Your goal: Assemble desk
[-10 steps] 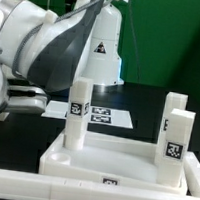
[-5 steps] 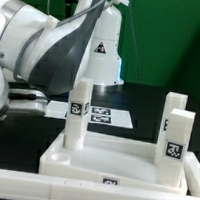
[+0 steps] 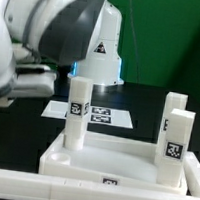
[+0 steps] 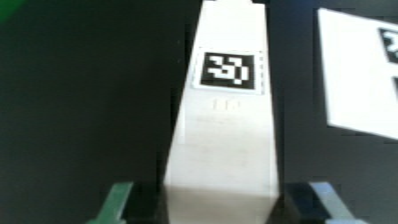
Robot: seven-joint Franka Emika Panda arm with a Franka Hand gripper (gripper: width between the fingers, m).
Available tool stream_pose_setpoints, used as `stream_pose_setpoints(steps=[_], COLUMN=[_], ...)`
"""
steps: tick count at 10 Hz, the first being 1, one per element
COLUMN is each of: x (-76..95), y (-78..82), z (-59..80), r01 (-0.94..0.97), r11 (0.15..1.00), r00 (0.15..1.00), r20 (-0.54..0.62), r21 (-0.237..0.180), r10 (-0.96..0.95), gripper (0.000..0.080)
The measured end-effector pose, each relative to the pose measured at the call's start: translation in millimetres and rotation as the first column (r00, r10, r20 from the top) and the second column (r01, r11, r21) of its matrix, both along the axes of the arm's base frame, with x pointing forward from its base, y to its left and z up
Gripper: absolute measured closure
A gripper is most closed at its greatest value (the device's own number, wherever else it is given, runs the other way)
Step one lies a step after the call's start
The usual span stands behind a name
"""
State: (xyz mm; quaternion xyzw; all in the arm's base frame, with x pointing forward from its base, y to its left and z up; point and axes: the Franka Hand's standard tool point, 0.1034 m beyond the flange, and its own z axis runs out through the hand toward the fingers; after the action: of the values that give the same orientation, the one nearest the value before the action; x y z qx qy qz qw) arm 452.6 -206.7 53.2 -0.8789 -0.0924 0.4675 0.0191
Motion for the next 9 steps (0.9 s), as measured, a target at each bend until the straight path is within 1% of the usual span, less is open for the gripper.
stream_pose_setpoints(steps=[1, 2, 3, 5, 6, 7, 8, 9], x=[2.1, 1.3, 0.1, 3.3, 5.7, 12.5, 20.3, 30.6], y=[2.6, 0.8, 0.8, -0.3, 2.5, 7.8, 13.9, 20.1], z=[12.7, 6.9, 5.0, 5.4, 10.6, 20.6, 31.1, 45.3], r01=[0.006, 0.004, 0.003, 0.002, 0.011, 0.014, 0.028, 0.051], r11=[1.000, 1.000, 1.000, 1.000, 1.000, 1.000, 1.000, 0.999], r00=[1.000, 1.000, 1.000, 1.000, 1.000, 0.999, 0.997, 0.992], r20=[-0.003, 0.001, -0.003, 0.014, 0.014, 0.033, 0.068, 0.120], r21=[0.004, 0.002, 0.002, -0.003, -0.013, -0.022, -0.011, -0.002], r10=[-0.006, -0.004, -0.003, -0.002, -0.010, -0.013, -0.027, -0.051], gripper=[0.0515, 0.0515, 0.0515, 0.0515, 0.0515, 0.0515, 0.0515, 0.0515])
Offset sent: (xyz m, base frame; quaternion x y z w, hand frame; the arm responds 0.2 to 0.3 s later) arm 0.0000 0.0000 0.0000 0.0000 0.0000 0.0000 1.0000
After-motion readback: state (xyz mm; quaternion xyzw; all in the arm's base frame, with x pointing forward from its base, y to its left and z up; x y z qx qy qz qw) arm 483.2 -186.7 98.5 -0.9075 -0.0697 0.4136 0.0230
